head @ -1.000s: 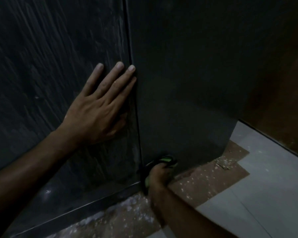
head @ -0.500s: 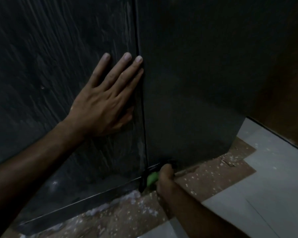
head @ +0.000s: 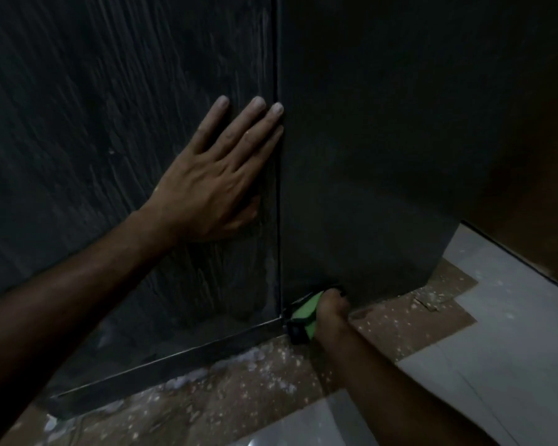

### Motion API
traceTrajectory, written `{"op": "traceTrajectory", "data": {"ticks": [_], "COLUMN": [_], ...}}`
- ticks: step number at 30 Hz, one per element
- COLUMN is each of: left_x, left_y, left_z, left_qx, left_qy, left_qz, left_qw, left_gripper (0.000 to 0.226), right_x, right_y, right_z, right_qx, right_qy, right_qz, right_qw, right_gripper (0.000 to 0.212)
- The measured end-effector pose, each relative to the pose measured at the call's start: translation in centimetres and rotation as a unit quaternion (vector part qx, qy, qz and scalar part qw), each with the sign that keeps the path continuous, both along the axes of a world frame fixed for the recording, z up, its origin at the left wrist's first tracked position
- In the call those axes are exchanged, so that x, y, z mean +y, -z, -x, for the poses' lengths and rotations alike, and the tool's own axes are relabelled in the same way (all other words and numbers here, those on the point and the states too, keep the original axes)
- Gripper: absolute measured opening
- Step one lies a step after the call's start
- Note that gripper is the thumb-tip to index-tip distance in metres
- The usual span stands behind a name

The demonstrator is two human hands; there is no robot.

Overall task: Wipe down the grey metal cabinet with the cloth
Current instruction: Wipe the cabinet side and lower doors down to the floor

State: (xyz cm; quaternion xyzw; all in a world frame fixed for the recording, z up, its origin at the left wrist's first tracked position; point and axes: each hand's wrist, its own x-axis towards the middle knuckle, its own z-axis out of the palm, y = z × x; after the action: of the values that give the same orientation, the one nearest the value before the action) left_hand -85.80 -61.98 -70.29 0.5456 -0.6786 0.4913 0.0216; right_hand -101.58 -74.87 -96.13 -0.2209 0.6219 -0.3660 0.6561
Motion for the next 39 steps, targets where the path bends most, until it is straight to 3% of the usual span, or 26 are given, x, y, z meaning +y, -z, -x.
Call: {"op": "traceTrajectory", "data": {"ticks": [3,6,8,12,14,17,21,23,26,29,32,36,39], "left_x": [0.5,0.9,1.3,2.6,3.4,4.2,5.0,5.2,5.5,6.0,6.1,5.9,5.9], "left_y": [-0.4,-0.9,-1.3,-2.2,-2.5,-2.9,-3.1,-2.9,-3.2,-4.1,-5.1,-6.5,-7.2], "left_z": [0.3,0.5,0.6,0.7,0.3,-0.6,-1.3,-1.7,-2.7,-3.4,-3.3,-3.3,-3.6], "left_qx": [0.017,0.035,0.050,0.080,0.077,0.086,0.093,0.086,0.077,0.091,0.113,0.138,0.146], "left_qy": [0.007,0.010,0.021,0.042,0.037,0.026,0.011,0.006,-0.005,-0.020,-0.025,-0.021,-0.023], "left_qz": [-0.022,-0.038,-0.044,-0.048,-0.027,0.012,0.037,0.044,0.094,0.148,0.177,0.228,0.250], "left_qw": [1.000,0.999,0.998,0.995,0.996,0.996,0.995,0.995,0.993,0.985,0.977,0.964,0.957], "left_gripper": [0.094,0.091,0.086,0.085,0.083,0.076,0.075,0.076,0.073,0.076,0.078,0.072,0.072], "right_x": [-0.2,3.7,4.8,3.1,2.2,2.3,4.8,5.9,5.7,5.0,5.0,4.6,3.7], "right_y": [-1.6,-1.9,-2.2,-5.6,-8.3,-11.0,-9.4,-8.6,-12.5,-21.0,-28.9,-37.5,-39.0], "right_z": [-0.1,-3.4,-3.7,-1.7,-1.3,-0.8,1.3,1.7,1.0,-0.4,-2.0,-4.2,-5.4], "right_qx": [0.042,0.075,0.035,-0.058,-0.068,0.020,0.241,0.275,0.216,0.122,0.096,0.126,0.163], "right_qy": [0.027,-0.106,-0.185,-0.237,-0.252,-0.238,-0.289,-0.295,-0.126,0.009,0.035,0.088,0.113], "right_qz": [0.041,0.037,0.012,0.001,0.043,0.176,0.330,0.350,0.493,0.637,0.708,0.795,0.822], "right_qw": [0.998,0.991,0.982,0.970,0.964,0.955,0.866,0.846,0.833,0.761,0.698,0.587,0.533], "right_gripper": [0.036,0.038,0.037,0.037,0.036,0.030,0.021,0.023,0.032,0.025,0.022,0.023,0.024]}}
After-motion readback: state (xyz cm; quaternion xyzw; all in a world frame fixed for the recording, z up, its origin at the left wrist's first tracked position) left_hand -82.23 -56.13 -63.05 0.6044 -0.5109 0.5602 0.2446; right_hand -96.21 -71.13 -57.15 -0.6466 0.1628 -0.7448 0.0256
